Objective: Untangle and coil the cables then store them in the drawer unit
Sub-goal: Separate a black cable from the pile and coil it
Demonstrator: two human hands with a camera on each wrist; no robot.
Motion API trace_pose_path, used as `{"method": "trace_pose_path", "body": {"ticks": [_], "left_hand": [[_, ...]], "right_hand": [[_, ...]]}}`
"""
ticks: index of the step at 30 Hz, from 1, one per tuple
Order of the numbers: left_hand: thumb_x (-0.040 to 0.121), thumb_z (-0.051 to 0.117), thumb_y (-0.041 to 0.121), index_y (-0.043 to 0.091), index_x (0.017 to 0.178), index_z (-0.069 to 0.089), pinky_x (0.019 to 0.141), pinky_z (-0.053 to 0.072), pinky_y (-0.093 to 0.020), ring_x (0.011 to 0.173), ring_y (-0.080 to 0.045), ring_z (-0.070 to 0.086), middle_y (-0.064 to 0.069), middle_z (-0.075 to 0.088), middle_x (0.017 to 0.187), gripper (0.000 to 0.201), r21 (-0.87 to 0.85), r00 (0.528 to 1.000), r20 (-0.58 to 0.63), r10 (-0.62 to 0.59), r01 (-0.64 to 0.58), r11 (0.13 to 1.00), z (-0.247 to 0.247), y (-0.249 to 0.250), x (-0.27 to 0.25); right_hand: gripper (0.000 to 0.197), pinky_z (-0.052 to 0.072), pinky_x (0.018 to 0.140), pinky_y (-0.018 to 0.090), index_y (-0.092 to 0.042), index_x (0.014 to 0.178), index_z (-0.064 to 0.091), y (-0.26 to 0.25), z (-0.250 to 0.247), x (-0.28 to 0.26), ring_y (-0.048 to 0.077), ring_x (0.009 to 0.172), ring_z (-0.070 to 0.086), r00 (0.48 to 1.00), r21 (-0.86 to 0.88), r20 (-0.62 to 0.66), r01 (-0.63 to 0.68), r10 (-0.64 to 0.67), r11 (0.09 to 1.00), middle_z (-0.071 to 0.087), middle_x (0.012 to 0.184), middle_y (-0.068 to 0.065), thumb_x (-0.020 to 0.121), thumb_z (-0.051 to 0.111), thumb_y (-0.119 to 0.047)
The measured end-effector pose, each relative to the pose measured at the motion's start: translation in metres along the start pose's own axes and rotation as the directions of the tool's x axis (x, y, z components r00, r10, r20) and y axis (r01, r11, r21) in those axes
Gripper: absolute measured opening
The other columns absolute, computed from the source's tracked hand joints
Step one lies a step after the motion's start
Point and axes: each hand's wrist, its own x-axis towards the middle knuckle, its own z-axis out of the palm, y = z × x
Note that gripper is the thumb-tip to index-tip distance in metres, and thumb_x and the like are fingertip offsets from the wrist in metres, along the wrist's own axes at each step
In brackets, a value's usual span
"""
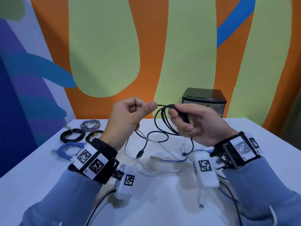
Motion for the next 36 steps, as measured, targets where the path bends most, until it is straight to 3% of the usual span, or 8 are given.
{"method": "trace_pose_path", "body": {"ticks": [8,13,16,21,23,27,30,36], "left_hand": [[0.103,0.069,0.026,-0.001,0.088,0.072,0.058,0.047,-0.026,0.057,-0.019,0.048,-0.004,0.057,0.064,0.031,0.284,0.847,0.452,-0.281,0.162,0.945,0.004,-0.011,-0.007],[0.106,0.062,0.006,0.007,0.121,0.071,0.092,0.058,-0.032,0.088,-0.025,0.074,-0.009,0.080,0.096,0.018,0.420,0.717,0.606,-0.346,0.080,0.904,0.000,-0.015,-0.008],[0.106,0.062,0.005,0.006,0.127,0.070,0.095,0.056,-0.029,0.097,-0.023,0.075,-0.014,0.080,0.106,0.023,0.428,0.596,0.707,-0.380,0.068,0.901,0.003,-0.010,-0.015],[0.106,0.062,0.012,0.001,0.123,0.072,0.097,0.053,-0.043,0.077,-0.022,0.063,-0.006,0.069,0.077,0.023,0.169,0.747,0.642,-0.170,0.078,0.983,0.008,0.004,-0.015],[0.107,0.059,0.018,-0.002,0.119,0.072,0.094,0.054,-0.049,0.067,-0.016,0.050,0.004,0.058,0.068,0.028,0.107,0.824,0.552,-0.126,0.080,0.991,0.007,0.006,-0.012],[0.099,0.063,0.031,0.004,0.101,0.079,0.054,0.038,-0.027,0.059,-0.013,0.034,0.003,0.036,0.061,0.032,0.023,0.956,0.290,-0.050,0.045,0.999,0.003,0.008,-0.007],[0.094,0.071,0.034,0.002,0.093,0.079,0.051,0.024,-0.025,0.056,-0.015,0.027,0.006,0.036,0.058,0.033,0.042,0.989,0.146,0.036,-0.042,0.998,0.002,0.007,-0.005],[0.083,0.086,0.025,0.007,0.081,0.079,0.063,0.040,-0.026,0.064,-0.013,0.047,-0.007,0.064,0.065,0.020,0.119,0.959,-0.058,0.276,-0.268,0.956,-0.005,0.007,0.001]], "right_hand": [[0.043,0.033,0.049,0.017,-0.001,0.135,0.058,-0.013,-0.007,-0.001,0.005,0.043,0.038,0.901,0.403,-0.228,0.432,-0.369,0.807,0.072,0.088,-0.005,0.115,0.028,-0.023],[0.043,0.057,0.085,0.018,0.007,0.145,0.045,-0.010,-0.015,0.004,0.013,0.108,0.072,0.823,0.460,-0.350,0.567,-0.447,0.683,0.065,0.142,0.014,0.116,0.027,-0.019],[0.043,0.055,0.098,0.031,0.004,0.154,0.027,-0.005,-0.016,0.011,0.028,0.124,0.068,0.737,0.116,-0.480,0.590,-0.475,0.799,0.069,0.134,0.021,0.116,0.027,-0.016],[0.037,0.059,0.084,0.032,-0.016,0.152,0.038,0.016,-0.008,0.020,0.023,0.091,0.076,0.827,-0.540,-0.386,0.156,-0.408,0.827,0.080,0.095,0.007,0.115,0.033,-0.016],[0.033,0.055,0.076,0.030,-0.021,0.145,0.047,0.020,-0.006,0.018,0.018,0.078,0.067,0.874,-0.590,-0.367,0.047,-0.319,0.806,0.073,0.078,0.001,0.114,0.037,-0.016],[0.031,0.039,0.057,0.021,-0.016,0.141,0.054,0.017,-0.004,0.014,0.010,0.060,0.046,0.914,-0.519,-0.361,-0.032,-0.185,0.854,0.045,0.064,-0.004,0.114,0.039,-0.016],[0.032,0.031,0.050,0.014,-0.009,0.131,0.064,0.012,0.003,0.013,0.006,0.055,0.035,0.954,-0.442,-0.288,-0.050,-0.088,0.895,0.033,0.068,0.000,0.114,0.039,-0.018],[0.037,0.020,0.051,0.019,-0.013,0.083,0.051,0.007,0.015,0.011,0.014,0.062,0.018,0.990,-0.359,-0.138,-0.028,-0.023,0.933,0.021,0.074,0.003,0.112,0.040,-0.033]]}}
